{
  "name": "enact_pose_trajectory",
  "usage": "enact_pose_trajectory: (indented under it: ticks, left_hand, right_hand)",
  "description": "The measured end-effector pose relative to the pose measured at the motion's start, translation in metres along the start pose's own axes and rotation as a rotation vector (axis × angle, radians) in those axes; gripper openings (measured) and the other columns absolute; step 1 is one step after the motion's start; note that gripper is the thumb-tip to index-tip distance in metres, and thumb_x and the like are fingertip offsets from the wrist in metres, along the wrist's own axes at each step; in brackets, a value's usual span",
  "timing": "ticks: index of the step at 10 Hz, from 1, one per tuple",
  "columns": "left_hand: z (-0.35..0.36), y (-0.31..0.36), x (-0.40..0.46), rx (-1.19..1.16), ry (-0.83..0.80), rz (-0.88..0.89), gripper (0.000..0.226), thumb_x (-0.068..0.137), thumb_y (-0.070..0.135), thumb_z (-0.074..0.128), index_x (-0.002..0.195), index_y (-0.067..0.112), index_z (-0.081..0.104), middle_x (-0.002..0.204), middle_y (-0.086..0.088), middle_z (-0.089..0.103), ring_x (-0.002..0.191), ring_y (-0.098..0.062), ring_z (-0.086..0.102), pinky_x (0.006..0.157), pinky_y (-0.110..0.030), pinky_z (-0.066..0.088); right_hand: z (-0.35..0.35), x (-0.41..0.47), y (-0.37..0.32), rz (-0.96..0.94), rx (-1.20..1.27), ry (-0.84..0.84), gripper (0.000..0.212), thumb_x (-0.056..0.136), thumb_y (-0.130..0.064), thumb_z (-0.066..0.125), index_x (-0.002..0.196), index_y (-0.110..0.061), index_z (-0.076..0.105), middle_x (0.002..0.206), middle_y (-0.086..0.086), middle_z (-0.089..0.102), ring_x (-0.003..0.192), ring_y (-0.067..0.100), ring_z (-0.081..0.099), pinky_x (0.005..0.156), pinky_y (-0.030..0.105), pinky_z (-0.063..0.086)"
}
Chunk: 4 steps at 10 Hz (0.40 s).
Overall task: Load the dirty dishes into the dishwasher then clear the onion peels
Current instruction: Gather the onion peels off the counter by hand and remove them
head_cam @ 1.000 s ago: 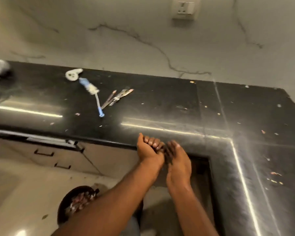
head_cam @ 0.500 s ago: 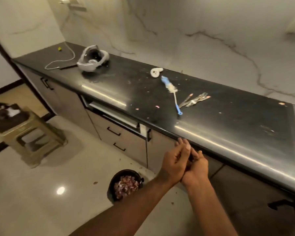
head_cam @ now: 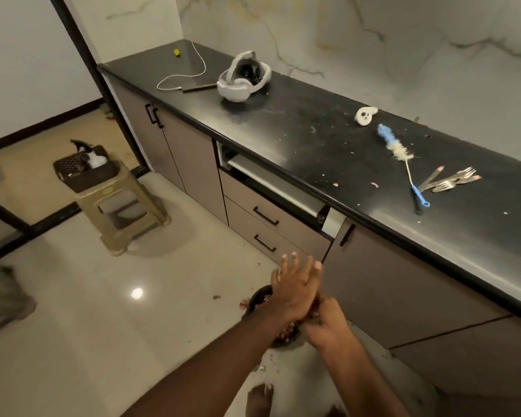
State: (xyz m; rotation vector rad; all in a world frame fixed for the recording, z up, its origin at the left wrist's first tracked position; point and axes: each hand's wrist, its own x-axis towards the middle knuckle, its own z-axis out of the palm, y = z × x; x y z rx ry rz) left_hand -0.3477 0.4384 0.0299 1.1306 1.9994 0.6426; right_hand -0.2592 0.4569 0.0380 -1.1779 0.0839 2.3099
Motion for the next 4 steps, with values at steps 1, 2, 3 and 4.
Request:
enact_pose_trajectory:
  ticks: [1,2,3,4]
  left_hand:
    - [-0.032,-0.012,0.002,-0.408,0.040,-0.234,0.115,0.076,0.097,-0.003,0.164,0.027,0.021,0.172,-0.008,0.016,0.158,-0.030,0.017,0.127,-0.054,0.014]
    - [-0.055,-0.027,0.003,-0.507,0.059,-0.339,0.096,0.090,0.083,0.002,0.163,0.026,0.028,0.169,-0.011,0.026,0.155,-0.033,0.026,0.125,-0.052,0.018]
    - [-0.071,-0.042,0.009,-0.577,0.114,-0.377,0.112,0.076,0.090,-0.001,0.161,0.026,0.034,0.167,-0.011,0.031,0.154,-0.033,0.028,0.125,-0.052,0.019]
    - [-0.079,-0.050,0.016,-0.602,0.131,-0.380,0.115,0.073,0.091,-0.002,0.162,0.026,0.033,0.168,-0.010,0.030,0.155,-0.032,0.027,0.125,-0.053,0.018]
  right_hand:
    - [0.010,0.032,0.007,-0.049,-0.108,0.252,0.031,0.111,-0.008,0.036,0.095,0.000,0.060,0.088,0.017,0.058,0.074,0.021,0.056,0.037,0.022,0.046]
    - [0.011,0.073,0.007,-0.142,-0.272,0.376,0.038,0.098,0.006,0.030,0.069,-0.017,0.036,0.061,0.005,0.034,0.050,0.016,0.031,0.040,0.026,0.029]
    - [0.017,0.095,-0.001,-0.151,-0.486,0.413,0.019,0.094,-0.002,0.032,0.087,-0.008,0.049,0.085,0.013,0.056,0.061,0.020,0.043,0.047,0.029,0.036]
    - [0.024,0.110,-0.013,-0.221,-0.690,0.435,0.039,0.106,-0.016,0.033,0.142,-0.008,0.044,0.121,0.013,0.050,0.075,0.022,0.049,0.073,0.041,0.051]
